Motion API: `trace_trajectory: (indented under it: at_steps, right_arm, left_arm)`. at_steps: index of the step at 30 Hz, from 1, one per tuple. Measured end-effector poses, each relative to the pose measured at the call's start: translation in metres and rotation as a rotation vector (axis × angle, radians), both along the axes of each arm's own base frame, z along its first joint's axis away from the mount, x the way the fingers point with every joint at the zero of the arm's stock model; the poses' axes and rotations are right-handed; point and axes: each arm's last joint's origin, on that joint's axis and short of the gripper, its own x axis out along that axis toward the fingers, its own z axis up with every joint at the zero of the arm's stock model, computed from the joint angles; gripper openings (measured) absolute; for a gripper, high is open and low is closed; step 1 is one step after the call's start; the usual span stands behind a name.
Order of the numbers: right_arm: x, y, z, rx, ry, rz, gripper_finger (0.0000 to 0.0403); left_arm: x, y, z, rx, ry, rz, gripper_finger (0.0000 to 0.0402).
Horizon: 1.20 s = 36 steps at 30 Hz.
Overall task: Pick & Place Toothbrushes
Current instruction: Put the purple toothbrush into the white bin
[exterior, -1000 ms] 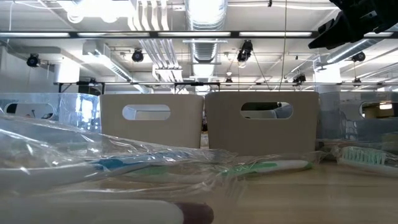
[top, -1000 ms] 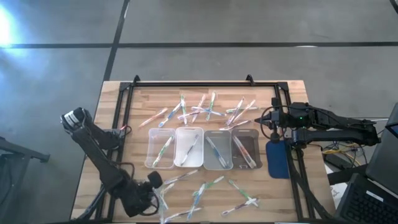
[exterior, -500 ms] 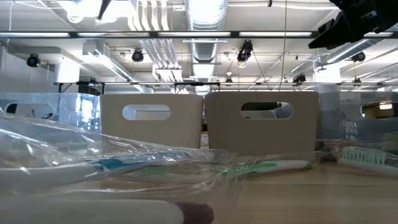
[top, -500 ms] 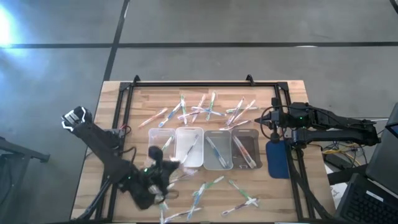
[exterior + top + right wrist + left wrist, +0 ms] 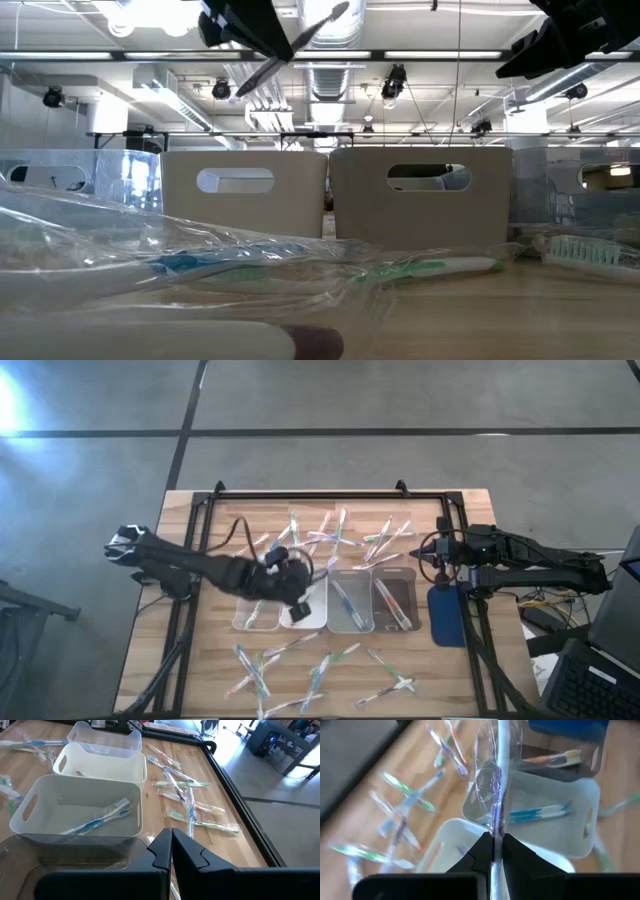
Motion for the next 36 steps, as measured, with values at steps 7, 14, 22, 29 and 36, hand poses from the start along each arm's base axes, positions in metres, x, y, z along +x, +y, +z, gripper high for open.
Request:
trace_trajectory:
  at_steps: [7,14,22,29,36]
  right_arm:
    - [0.000,0.000,0.000,0.000,0.000,0.000,0.0008]
    - [0.000,0.000,0.000,0.000,0.000,0.000,0.0008]
    - [0.000,0.000,0.000,0.000,0.000,0.000,0.0008]
    - [0.000,0.000,0.000,0.000,0.000,0.000,0.0008]
    - [0.000,0.000,0.000,0.000,-0.001,0.000,0.0008]
  left_arm:
    - [0.007,0.033,0.013,-0.292,-0.051,0.131,0.0034]
    - [0.001,0.040,0.011,-0.448,-0.014,0.296,0.0031]
    - [-0.001,0.036,-0.014,-0.499,0.046,0.391,0.0032]
    - [0.001,0.032,-0.031,-0.541,0.041,0.433,0.0032]
    - [0.008,0.022,-0.046,-0.568,0.071,0.466,0.0032]
